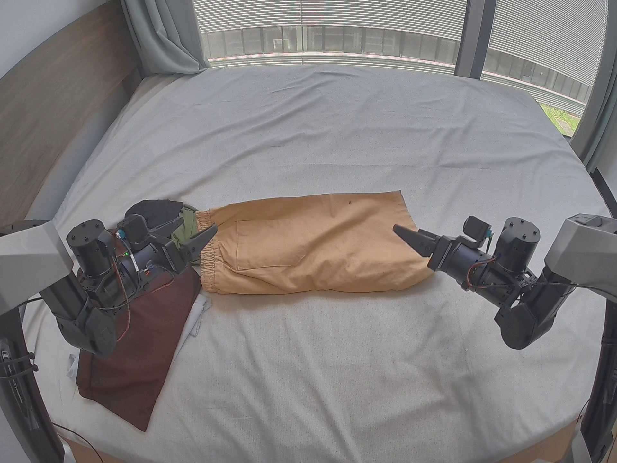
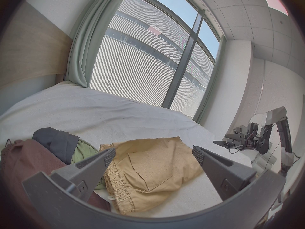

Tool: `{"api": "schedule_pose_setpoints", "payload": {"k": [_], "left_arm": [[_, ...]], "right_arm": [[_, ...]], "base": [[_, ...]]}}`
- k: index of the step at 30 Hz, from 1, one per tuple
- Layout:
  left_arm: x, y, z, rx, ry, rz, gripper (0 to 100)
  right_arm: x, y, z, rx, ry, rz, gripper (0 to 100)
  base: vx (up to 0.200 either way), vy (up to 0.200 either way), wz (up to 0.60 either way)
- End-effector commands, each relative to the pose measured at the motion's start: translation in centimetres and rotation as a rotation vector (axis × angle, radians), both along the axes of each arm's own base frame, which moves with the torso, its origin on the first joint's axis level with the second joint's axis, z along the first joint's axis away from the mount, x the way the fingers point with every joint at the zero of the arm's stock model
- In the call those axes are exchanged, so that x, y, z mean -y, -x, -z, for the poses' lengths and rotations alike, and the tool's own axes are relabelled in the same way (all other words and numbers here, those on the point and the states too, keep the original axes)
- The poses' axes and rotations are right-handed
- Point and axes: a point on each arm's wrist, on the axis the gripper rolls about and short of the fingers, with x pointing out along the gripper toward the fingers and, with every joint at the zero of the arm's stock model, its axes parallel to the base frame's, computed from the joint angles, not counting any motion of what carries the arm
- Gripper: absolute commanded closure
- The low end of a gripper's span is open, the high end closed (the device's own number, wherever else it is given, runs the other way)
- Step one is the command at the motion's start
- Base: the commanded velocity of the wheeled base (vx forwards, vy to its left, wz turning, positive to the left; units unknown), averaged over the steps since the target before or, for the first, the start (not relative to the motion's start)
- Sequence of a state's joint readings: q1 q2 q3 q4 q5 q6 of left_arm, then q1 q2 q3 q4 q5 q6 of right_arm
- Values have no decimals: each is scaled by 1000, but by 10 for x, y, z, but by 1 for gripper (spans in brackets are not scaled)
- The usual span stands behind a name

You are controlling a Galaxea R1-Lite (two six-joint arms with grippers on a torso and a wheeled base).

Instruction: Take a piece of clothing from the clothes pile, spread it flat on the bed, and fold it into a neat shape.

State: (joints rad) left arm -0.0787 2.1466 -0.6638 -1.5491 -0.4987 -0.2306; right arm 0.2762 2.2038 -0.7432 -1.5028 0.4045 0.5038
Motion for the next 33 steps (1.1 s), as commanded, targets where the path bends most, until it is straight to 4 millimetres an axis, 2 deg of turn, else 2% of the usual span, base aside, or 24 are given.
{"api": "schedule_pose_setpoints", "payload": {"k": [1, 4, 11, 14, 33], "left_arm": [[1, 0, 4, -2, -20, 1, 0], [4, -1, 10, -11, -28, 10, 0], [4, -2, 11, -15, -26, 10, 0], [5, -3, 14, -24, -28, 12, 0], [3, -4, 14, -23, -25, 3, 0]], "right_arm": [[-3, 1, 28, -83, 31, -10, 0], [-6, 1, 43, -122, 44, -16, 0], [-10, 1, 61, -170, 62, -29, 0], [-11, -1, 76, -192, 71, -9, 0], [-10, 0, 100, -267, 94, -8, 0]], "base": [[0, 0, 0], [0, 0, 0], [0, 0, 0], [0, 0, 0], [0, 0, 0]]}}
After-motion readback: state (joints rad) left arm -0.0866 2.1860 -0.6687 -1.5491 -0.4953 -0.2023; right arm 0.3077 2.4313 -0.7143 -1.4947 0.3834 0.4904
